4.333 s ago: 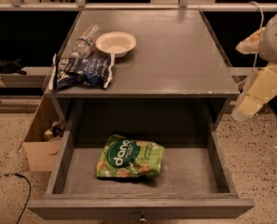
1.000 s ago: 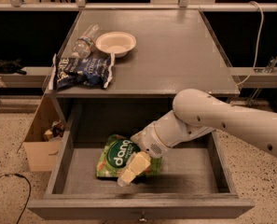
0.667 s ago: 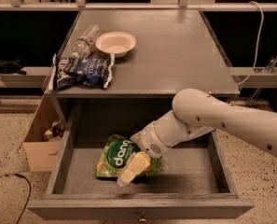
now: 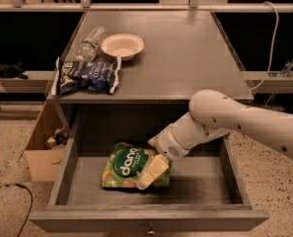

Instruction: Pick green rice chip bag from top drawer and place on counter

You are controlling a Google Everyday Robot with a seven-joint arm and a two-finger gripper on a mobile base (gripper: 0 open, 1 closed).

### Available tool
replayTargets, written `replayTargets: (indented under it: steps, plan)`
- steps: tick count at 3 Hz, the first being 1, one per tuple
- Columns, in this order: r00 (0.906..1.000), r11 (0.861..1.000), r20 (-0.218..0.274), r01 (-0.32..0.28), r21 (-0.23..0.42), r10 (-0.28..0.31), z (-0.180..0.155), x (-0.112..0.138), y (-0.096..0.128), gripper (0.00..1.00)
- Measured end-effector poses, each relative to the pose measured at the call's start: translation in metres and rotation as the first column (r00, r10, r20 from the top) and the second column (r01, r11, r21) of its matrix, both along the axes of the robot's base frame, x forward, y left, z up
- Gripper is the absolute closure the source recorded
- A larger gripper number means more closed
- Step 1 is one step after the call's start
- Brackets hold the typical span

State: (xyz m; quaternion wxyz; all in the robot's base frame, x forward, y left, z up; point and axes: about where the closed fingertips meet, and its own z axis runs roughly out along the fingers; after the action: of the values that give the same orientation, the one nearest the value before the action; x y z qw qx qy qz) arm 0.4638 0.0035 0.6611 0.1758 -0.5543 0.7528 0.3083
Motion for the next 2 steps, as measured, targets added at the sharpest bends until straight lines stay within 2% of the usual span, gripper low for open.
replayTargets:
  steps: [1, 2]
  plan:
    - [0.9986, 0.997, 0.032, 0.045, -0.063, -0.043, 0.0, -0.006, -0.049, 0.0]
    - [0.996, 0.991, 0.051, 0.078, -0.108, -0.073, -0.002, -0.018, -0.076, 0.0]
